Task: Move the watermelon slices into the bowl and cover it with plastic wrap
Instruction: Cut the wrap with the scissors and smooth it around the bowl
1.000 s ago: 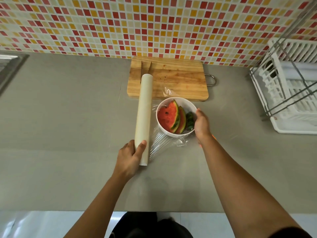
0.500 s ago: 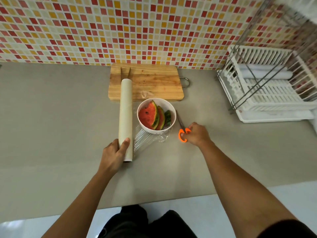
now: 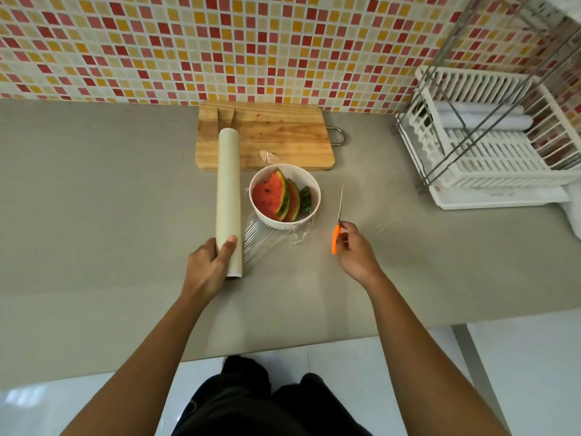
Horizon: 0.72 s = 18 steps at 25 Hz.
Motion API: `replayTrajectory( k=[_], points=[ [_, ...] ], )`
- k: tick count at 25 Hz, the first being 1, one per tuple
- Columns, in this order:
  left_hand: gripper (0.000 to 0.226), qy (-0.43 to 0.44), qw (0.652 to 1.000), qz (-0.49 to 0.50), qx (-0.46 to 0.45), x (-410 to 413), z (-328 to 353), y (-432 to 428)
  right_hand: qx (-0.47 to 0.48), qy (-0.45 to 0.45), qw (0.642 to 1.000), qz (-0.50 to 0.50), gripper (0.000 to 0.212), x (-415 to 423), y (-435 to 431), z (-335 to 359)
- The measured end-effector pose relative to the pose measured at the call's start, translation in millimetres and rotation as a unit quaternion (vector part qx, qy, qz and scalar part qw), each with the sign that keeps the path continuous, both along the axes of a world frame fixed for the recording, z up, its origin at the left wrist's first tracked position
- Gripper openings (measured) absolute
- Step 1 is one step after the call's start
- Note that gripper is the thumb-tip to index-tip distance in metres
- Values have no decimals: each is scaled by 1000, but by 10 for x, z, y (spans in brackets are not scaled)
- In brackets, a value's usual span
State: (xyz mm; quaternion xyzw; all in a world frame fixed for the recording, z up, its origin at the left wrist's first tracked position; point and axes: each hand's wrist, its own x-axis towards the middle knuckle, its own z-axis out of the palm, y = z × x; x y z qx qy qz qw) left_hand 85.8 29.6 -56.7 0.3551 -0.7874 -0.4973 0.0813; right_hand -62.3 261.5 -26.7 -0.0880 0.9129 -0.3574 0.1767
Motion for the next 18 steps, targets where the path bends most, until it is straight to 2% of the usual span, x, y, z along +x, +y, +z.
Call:
replayTrajectory(
  k=[2, 5, 8, 11, 13, 16, 18],
  points=[
    [40, 1, 1000, -1, 8, 2, 12, -1, -93, -15, 996, 6, 37, 171, -95, 98],
    [42, 1, 1000, 3, 25, 9, 23, 11, -237, -66, 968, 55, 31, 370, -301, 251],
    [43, -3, 1000, 6, 27, -2, 49, 9, -299, -100, 945, 85, 27, 520, -448, 340],
    [44, -8, 999, 11, 30, -3, 65, 11, -362, -161, 915, 74, 23, 739, -520, 333],
    [45, -11, 999, 13, 32, 6, 71, 14, -364, -192, 910, 48, 17, 902, -577, 298],
    [42, -14, 999, 14, 35, -7, 134, 28, -332, -194, 923, -4, 25, 1120, -660, 235],
    [43, -21, 999, 17, 33, -2, 156, 34, -311, -203, 928, -12, 21, 1274, -665, 146]
  ],
)
